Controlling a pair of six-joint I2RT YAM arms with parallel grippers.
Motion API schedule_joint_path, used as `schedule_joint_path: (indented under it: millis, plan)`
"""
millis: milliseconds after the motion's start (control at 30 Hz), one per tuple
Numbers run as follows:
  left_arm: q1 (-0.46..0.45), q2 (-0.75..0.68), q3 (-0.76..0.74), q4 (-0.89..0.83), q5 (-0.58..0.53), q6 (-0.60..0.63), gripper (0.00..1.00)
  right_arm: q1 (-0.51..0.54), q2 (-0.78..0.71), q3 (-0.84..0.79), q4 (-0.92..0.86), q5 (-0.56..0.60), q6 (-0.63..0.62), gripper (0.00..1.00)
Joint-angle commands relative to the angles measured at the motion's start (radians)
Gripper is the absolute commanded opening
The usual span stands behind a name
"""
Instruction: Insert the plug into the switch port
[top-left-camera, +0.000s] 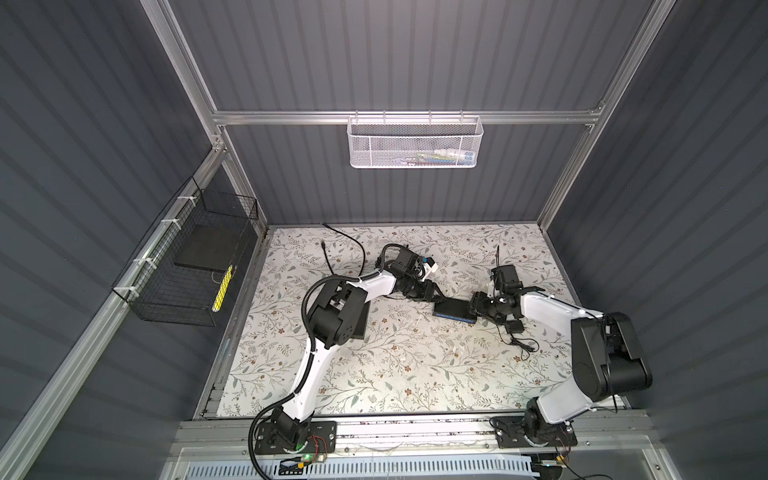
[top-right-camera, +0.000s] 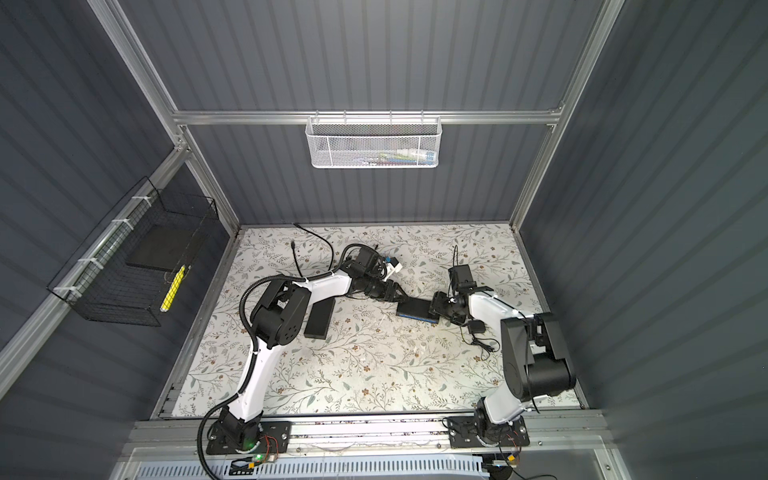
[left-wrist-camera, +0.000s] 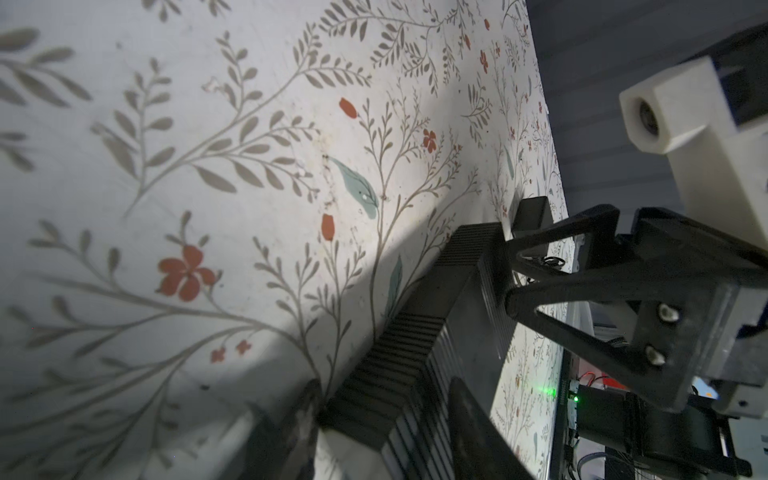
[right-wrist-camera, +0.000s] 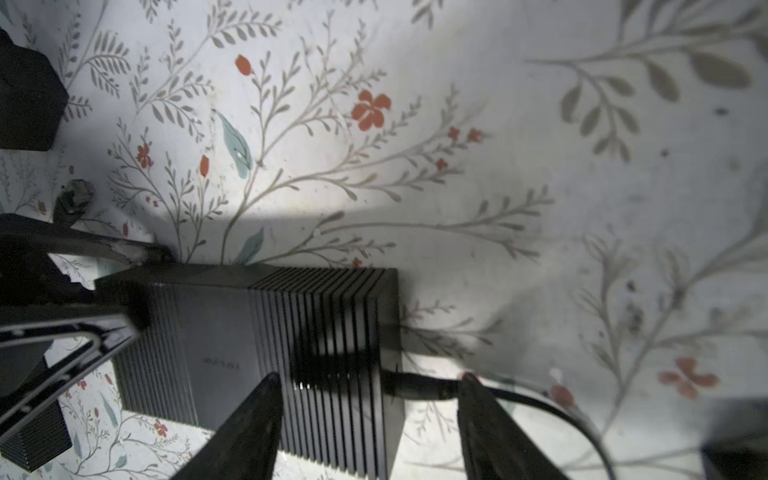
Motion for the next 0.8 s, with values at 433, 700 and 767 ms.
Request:
schedule_joint_path:
  millis: [433,700,767]
  plan:
    - [0.075,-0.235,-0.121,-0.005,-0.067,-0.017,0.51,0.002,0.044,0.204,-0.2,0.043,-0.22,0.67]
    - [0.201,-0.454,-0.113,-0.151,-0.205,0.095,0.53,0.092,-0.065,0.204,-0.268,0.121,-0.352,0.68]
    - [0.261,-0.512,-0.136,-0.21,-0.249,0.141,0.54,0.16,-0.079,0.202,-0.273,0.165,-0.401,0.68]
